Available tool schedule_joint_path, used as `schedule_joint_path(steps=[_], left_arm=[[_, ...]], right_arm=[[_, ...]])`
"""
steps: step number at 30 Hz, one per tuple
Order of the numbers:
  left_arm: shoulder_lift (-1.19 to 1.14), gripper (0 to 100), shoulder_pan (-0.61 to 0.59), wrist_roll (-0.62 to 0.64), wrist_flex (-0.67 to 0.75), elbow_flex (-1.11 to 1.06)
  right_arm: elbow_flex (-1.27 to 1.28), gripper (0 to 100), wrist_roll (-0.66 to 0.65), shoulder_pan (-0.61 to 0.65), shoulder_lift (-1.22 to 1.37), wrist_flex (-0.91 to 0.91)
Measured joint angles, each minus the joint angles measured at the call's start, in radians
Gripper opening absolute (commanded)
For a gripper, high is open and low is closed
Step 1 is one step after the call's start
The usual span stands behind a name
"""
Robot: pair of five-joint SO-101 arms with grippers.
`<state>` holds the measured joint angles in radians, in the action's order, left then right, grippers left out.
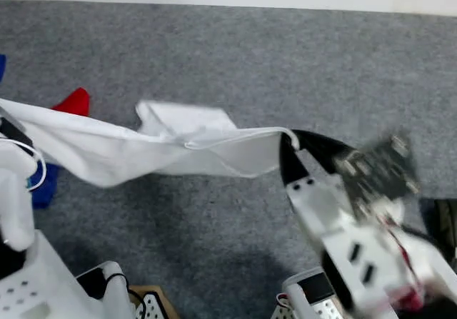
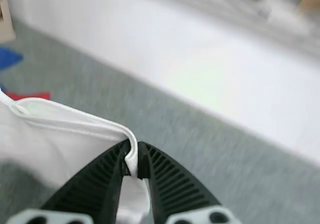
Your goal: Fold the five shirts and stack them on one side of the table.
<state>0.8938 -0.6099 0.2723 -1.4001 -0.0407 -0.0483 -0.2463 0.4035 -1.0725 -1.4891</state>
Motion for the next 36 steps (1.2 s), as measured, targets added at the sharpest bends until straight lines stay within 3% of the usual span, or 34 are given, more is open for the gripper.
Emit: schedule_joint_path(steps=[6, 17, 24, 36], left_arm=[[-0.057, 1, 0.000, 0.077, -0.114, 0.287], [-0.071, 1, -0.002, 0.150, -0.068, 0.493], [-0.114, 1, -0.104, 0.153, 0.095, 0.316], [-0.152, 1, -0.107, 0.153, 0.387, 0.037]], right_arm=[[-0.328, 0.8, -0.017, 0.021, 0.064, -0.101], [-0.852, 0.8, -0.114, -0.014, 0.284, -0.219], [-0.864, 0.8, -0.117, -0.055, 0.385, -0.252], [-0.864, 0.8, -0.117, -0.055, 0.658, -0.072]])
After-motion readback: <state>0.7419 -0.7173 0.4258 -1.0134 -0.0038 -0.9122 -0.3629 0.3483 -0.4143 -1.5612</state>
